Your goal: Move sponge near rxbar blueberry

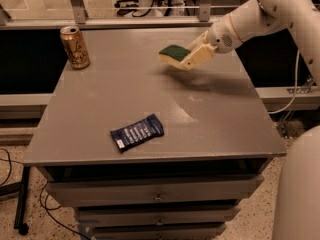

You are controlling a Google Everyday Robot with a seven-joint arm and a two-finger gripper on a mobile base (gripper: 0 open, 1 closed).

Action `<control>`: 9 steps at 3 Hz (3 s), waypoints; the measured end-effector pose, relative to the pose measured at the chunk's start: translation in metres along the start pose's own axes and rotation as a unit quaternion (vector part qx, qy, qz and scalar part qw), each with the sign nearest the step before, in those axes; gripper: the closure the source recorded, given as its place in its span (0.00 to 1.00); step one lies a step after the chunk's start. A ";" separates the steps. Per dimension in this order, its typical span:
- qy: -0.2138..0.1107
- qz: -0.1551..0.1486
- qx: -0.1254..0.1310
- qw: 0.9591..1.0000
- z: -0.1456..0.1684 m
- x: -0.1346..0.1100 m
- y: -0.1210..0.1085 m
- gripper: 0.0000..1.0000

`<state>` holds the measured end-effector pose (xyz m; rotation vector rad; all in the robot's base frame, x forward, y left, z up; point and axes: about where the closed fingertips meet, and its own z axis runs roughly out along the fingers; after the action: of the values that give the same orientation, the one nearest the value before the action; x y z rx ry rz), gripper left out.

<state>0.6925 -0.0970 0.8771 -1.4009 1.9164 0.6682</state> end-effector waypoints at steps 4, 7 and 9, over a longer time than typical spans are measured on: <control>0.058 -0.124 -0.101 0.985 -0.030 0.054 0.173 0.87; 0.055 -0.172 -0.108 0.978 -0.032 0.063 0.197 0.15; 0.055 -0.178 -0.102 0.977 -0.035 0.066 0.195 0.00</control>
Offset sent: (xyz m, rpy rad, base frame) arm -0.1844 -0.0230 -0.0163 -0.1670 -0.0239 0.3053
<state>0.4854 -0.1059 0.8539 -1.8890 1.6491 0.6347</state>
